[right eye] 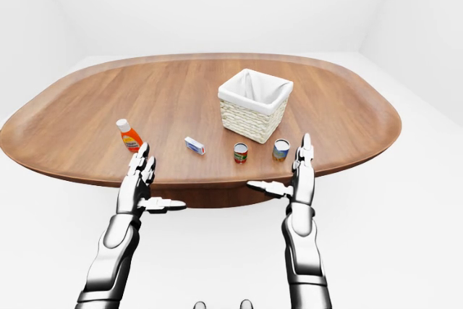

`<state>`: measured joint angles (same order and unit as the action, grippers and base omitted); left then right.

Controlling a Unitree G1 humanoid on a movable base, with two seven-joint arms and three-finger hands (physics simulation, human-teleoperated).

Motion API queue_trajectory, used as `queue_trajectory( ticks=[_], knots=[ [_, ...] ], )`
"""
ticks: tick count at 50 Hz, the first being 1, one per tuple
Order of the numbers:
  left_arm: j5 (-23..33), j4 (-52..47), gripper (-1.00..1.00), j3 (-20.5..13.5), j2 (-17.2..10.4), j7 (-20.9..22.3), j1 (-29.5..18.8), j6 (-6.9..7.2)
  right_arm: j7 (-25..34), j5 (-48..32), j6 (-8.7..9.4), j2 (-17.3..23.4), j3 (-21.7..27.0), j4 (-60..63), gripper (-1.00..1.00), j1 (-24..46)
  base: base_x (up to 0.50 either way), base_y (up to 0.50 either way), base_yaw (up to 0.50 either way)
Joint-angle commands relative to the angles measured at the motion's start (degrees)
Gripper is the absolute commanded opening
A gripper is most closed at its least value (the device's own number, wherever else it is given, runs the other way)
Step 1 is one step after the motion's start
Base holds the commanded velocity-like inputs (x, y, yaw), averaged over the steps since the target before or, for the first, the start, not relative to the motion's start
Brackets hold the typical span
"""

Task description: Pick up the alphabet soup and the cream cheese box, and put them in the basket.

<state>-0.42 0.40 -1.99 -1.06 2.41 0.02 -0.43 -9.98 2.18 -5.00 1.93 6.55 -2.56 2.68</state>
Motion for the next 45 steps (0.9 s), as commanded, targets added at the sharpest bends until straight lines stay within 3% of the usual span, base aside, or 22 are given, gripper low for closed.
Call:
queue_trajectory(
  ticks=[1, 4, 9, 11, 12, 19, 21, 24, 27, 32, 38, 43, 45],
  knots=[
    [-0.15, 0.9, 1.0, -0.23, -0.08, -0.16, -0.4, -0.62, -3.9, 0.6, 0.0, 0.42, 1.33, -0.38, 1.0, 0.75, 0.0, 0.0, 0.0],
    [0.07, -0.29, 1.0, 0.0, -0.03, -0.26, 0.02, 0.24, -5.29, 1.55, 0.0, 0.56, 2.35, -0.77, 1.0, 1.03, 0.0, 0.0, 0.0],
    [0.17, 0.32, 1.0, -0.1, -0.09, -0.2, -0.12, -0.14, -8.77, 2.37, 0.0, 0.86, 3.66, -0.31, 1.0, 1.2, 0.0, 0.0, 0.0],
    [0.31, -0.55, 1.0, 0.04, -0.03, -0.27, 0.15, 0.49, -8.89, 2.97, 0.0, 1.13, 3.8, -0.44, 1.0, 1.24, 0.0, 0.0, 0.0],
    [0.23, 0.57, 1.0, -0.13, -0.11, -0.17, -0.21, -0.23, -9.28, 3.15, 0.0, 1.14, 3.98, -0.09, 1.0, 1.13, 0.0, 0.0, 0.0],
    [0.44, 0.05, 1.0, 0.02, -0.07, -0.17, 0.02, 0.25, -12.91, 1.09, 0.0, 1.5, 4.77, 0.74, 1.0, 0.81, 0.0, 0.0, 0.0],
    [0.5, -1.03, 1.0, 0.15, 0.01, -0.22, 0.3, 1.08, -14.37, 0.67, 0.0, 1.46, 5.35, 1.13, 1.0, 0.62, 0.0, 0.0, 0.0],
    [0.53, 0.49, 1.0, 0.02, -0.05, -0.15, -0.1, -0.06, -15.69, 2.27, 0.0, 1.65, 7.05, 2.38, 1.0, 0.05, 0.0, 0.0, 0.0],
    [0.52, 1.02, 1.0, -0.02, -0.1, -0.11, -0.34, -0.35, -17.28, 4.0, 0.0, 1.86, 8.51, 2.62, 1.0, -0.21, 0.0, 0.0, 0.0],
    [0.45, -0.36, 1.0, 0.1, -0.03, -0.1, 0.13, 0.56, -19.22, 4.51, 0.0, 2.07, 9.08, 3.19, 1.0, -0.25, 0.0, 0.0, 0.0],
    [0.34, 1.16, 1.0, -0.07, -0.1, -0.08, -0.47, -0.35, -20.02, 0.96, 0.0, 2.56, 10.93, 2.63, 1.0, 0.62, 0.0, 0.0, 0.0],
    [0.27, 0.11, 1.0, 0.04, -0.03, -0.11, -0.19, 0.41, -20.02, 1.01, 0.0, 2.89, 12.04, 4.93, 1.0, -0.12, 0.0, 0.0, 0.0],
    [0.22, 1.09, 1.0, -0.08, -0.1, -0.05, -0.48, -0.28, -20.02, 0.87, 0.0, 2.81, 12.31, 6.16, 1.0, -0.52, 0.0, 0.0, 0.0]
  ],
)
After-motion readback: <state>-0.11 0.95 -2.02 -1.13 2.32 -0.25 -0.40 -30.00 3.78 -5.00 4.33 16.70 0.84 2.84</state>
